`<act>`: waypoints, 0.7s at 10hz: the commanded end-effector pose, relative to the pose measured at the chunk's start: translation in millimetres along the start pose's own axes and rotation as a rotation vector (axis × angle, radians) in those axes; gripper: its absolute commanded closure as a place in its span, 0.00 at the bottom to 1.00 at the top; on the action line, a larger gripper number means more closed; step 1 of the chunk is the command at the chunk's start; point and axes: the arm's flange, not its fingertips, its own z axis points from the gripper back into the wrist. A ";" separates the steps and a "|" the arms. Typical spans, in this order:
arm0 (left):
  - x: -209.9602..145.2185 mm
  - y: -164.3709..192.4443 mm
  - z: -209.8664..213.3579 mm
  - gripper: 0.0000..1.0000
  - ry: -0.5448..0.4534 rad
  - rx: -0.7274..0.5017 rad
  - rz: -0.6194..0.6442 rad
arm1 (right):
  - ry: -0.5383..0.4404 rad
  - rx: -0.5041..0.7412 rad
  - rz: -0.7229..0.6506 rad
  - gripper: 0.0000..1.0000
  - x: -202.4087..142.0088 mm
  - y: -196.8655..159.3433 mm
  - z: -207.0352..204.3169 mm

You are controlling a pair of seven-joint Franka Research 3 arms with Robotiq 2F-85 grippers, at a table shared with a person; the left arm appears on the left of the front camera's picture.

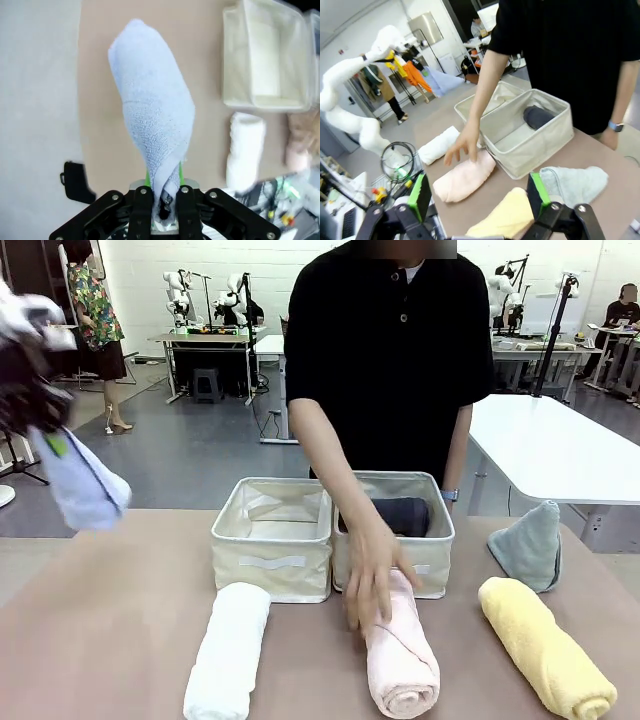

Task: Sort the towels based on their folding style.
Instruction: Pick up one triangle-folded towel and place it in the left Fabric basket.

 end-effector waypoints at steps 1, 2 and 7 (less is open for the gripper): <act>-9.6 11.7 57.7 1.00 0.028 -0.076 -0.092 | -0.010 0.008 0.014 0.00 1.0 -0.3 0.3; -19.8 12.6 78.7 1.00 0.063 -0.106 -0.160 | -0.010 0.008 0.014 0.00 1.0 -0.3 0.3; -47.8 9.4 98.0 1.00 0.090 -0.115 -0.227 | -0.010 0.008 0.014 0.00 1.0 -0.3 0.3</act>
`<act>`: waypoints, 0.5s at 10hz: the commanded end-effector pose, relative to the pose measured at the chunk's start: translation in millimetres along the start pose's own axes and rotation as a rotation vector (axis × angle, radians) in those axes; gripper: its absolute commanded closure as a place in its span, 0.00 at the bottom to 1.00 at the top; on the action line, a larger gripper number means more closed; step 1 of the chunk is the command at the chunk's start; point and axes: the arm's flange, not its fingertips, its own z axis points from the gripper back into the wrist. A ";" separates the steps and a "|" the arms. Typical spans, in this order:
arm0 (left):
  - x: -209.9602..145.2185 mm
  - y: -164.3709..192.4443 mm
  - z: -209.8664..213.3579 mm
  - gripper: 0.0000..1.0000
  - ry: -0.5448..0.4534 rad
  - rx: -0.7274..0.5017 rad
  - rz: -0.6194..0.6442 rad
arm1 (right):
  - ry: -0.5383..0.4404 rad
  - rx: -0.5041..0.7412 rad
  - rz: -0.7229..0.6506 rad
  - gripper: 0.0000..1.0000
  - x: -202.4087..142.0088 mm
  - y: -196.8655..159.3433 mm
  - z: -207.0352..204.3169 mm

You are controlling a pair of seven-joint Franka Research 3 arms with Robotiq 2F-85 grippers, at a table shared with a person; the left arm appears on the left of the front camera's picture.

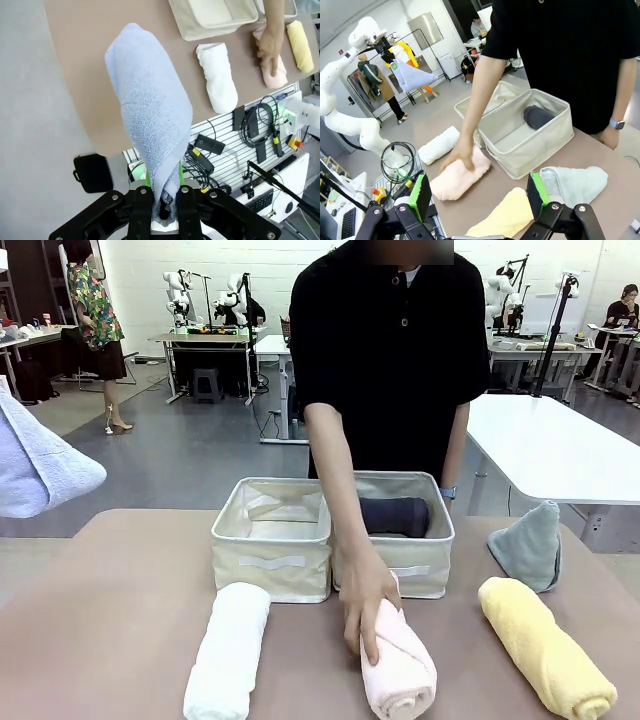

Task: Sort the towels based on their folding style.
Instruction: Pick up one triangle-folded towel and place it in the left Fabric basket.

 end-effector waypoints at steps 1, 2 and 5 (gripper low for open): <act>-0.1 0.6 4.5 1.00 -0.032 0.013 0.032 | -0.010 0.008 0.014 0.00 1.1 -0.3 0.2; -0.1 0.6 4.5 1.00 -0.032 0.013 0.032 | -0.010 0.008 0.014 0.00 1.1 -0.3 0.2; -0.6 3.6 1.9 0.86 -0.012 0.005 0.015 | -0.010 0.008 0.014 0.00 1.1 -0.3 0.2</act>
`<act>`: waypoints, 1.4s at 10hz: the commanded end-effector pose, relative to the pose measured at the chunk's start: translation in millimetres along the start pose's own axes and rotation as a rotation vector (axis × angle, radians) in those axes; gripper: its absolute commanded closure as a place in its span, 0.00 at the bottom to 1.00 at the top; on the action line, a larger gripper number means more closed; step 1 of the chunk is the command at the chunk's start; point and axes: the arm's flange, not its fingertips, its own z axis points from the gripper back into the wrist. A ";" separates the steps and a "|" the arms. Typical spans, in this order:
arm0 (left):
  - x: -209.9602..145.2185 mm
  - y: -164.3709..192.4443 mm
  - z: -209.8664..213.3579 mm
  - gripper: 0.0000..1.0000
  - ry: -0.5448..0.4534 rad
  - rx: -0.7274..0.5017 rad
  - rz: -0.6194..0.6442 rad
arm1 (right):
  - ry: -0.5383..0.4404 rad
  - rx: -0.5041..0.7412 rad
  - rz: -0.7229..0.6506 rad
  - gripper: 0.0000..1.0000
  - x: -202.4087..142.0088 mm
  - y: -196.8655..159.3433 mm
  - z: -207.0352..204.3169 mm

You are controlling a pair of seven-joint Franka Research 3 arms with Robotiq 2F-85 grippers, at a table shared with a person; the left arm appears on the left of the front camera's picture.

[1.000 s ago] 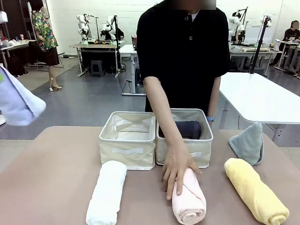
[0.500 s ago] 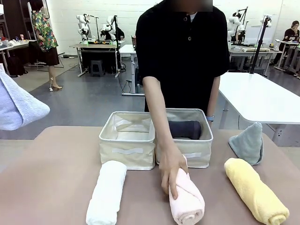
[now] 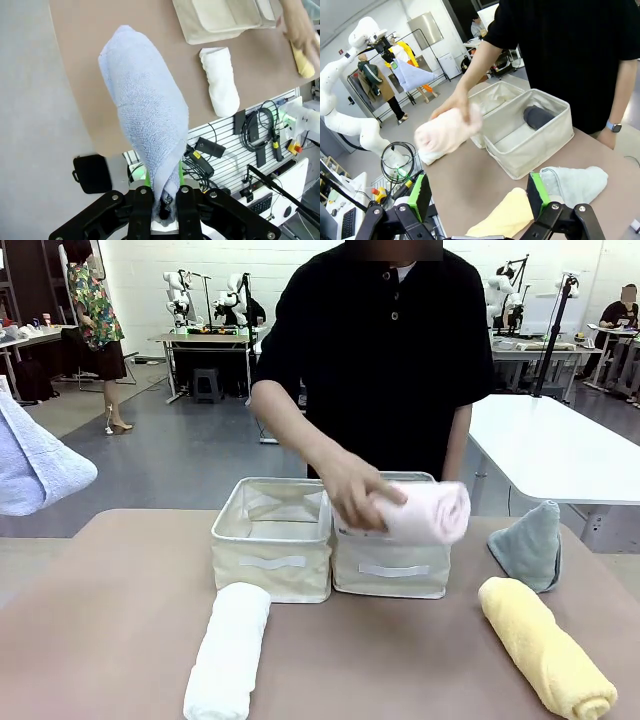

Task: Sort the towels based on their folding style.
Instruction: Pick up one triangle-folded towel and place it in the left Fabric basket.

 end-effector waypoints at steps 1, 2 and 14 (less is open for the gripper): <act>8.1 -21.1 6.5 0.86 -0.017 0.038 -0.222 | -0.010 0.008 0.014 0.00 1.1 -0.3 0.2; 17.1 -44.2 14.8 0.86 -0.002 0.035 -0.499 | -0.010 0.008 0.014 0.00 1.1 -0.3 0.2; 209.6 -214.0 -107.4 0.86 0.286 0.193 -1.514 | -0.010 0.008 0.014 0.00 1.1 -0.3 0.2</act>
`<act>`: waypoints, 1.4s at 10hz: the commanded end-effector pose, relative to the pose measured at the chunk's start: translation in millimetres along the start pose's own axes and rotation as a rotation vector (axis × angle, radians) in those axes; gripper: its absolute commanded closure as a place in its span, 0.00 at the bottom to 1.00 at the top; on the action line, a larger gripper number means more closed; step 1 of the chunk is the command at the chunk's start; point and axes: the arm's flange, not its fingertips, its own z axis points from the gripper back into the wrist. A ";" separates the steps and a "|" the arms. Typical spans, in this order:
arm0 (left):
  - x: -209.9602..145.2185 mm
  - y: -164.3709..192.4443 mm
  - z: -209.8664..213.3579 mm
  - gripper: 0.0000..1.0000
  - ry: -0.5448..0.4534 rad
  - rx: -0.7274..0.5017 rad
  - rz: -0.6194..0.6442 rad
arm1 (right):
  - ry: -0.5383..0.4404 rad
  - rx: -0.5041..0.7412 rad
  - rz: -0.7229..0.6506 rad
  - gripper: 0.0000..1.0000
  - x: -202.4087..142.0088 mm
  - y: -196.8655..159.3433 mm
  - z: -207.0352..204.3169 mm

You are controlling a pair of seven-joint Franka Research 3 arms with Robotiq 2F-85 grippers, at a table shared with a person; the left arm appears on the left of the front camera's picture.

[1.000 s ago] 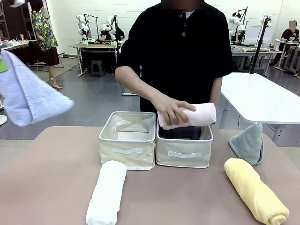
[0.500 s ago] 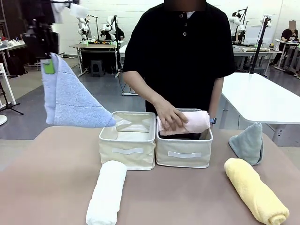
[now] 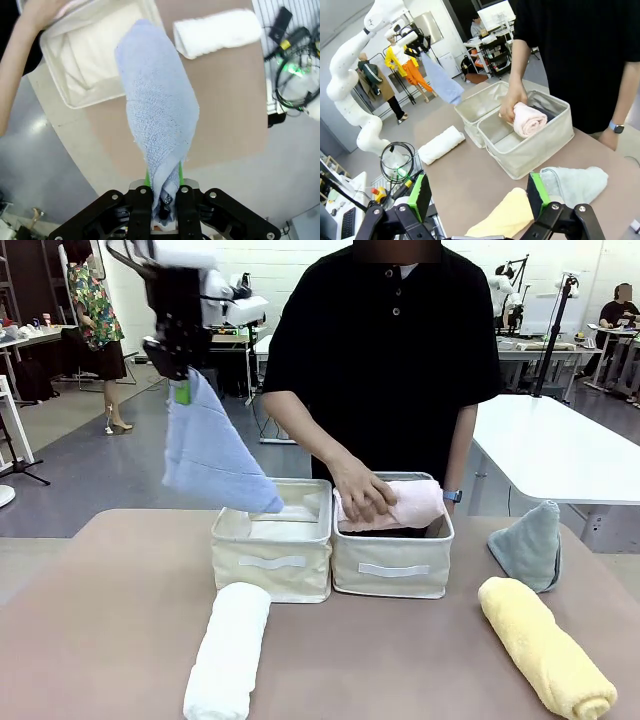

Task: Sort the towels based on their folding style.
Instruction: Pick up one triangle-folded towel and place it in the left Fabric basket.

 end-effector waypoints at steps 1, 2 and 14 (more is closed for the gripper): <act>19.6 13.7 -17.1 0.86 -0.022 0.019 0.110 | -0.012 0.008 0.012 0.00 0.1 -0.7 0.7; 27.4 16.4 -29.0 0.86 -0.016 0.037 0.141 | -0.012 0.008 0.012 0.00 0.1 -0.7 0.7; 49.6 53.7 -61.8 0.86 0.084 0.054 0.069 | -0.012 0.008 0.012 0.00 0.1 -0.7 0.7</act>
